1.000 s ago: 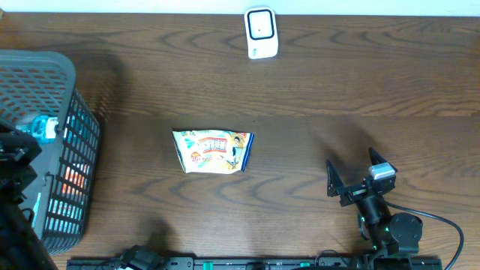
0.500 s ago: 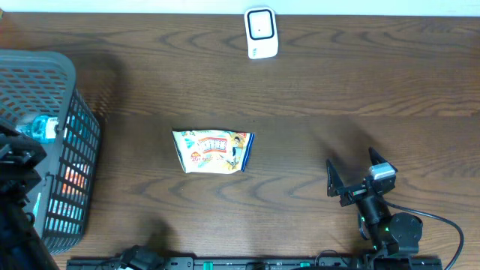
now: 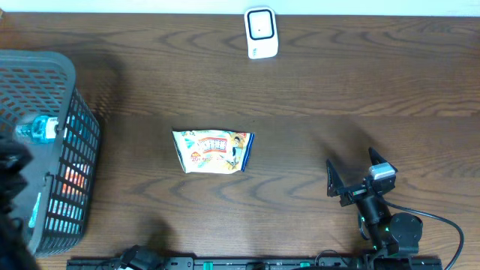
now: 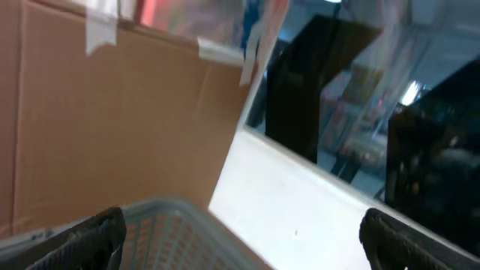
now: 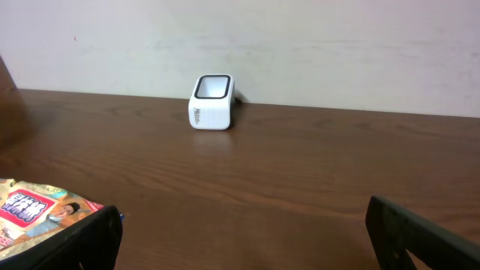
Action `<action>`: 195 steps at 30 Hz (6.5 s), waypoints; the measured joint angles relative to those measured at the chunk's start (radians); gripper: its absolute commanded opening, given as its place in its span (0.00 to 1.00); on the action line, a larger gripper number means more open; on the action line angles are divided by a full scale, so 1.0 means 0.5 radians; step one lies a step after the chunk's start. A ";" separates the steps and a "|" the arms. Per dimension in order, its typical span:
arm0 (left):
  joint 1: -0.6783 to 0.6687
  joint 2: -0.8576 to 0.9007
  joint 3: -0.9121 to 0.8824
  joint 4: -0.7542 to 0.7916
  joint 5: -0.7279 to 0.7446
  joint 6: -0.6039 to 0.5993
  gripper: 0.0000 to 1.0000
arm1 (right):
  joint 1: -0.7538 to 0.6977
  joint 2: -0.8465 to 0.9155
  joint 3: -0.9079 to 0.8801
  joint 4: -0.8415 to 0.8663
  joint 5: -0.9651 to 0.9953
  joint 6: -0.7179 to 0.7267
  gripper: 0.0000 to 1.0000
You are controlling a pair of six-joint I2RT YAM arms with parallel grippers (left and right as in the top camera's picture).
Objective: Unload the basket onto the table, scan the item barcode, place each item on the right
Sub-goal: 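Open the left gripper and retract it back toward the basket, then reach into the basket and grasp the teal Listerine bottle cap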
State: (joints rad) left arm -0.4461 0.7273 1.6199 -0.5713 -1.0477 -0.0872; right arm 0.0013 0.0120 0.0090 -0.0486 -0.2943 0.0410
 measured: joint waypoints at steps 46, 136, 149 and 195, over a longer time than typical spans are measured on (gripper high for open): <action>0.001 0.010 0.193 0.568 -0.402 0.991 1.00 | 0.000 0.000 0.000 0.000 0.000 0.000 0.99; 2.213 2.562 0.185 -0.727 1.987 -0.972 0.98 | 0.000 0.000 0.000 0.000 0.000 0.000 0.99; 2.222 2.792 0.179 -0.523 1.994 -0.972 0.98 | 0.000 0.000 0.000 0.000 0.000 0.000 0.99; 2.220 2.573 -0.237 -0.266 2.179 -0.637 0.55 | 0.000 0.000 0.000 0.001 0.000 0.000 0.99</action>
State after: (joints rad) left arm 0.6640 2.0136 1.5013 -0.7044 0.0418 -0.4057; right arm 0.0013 0.0120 0.0090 -0.0483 -0.2943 0.0410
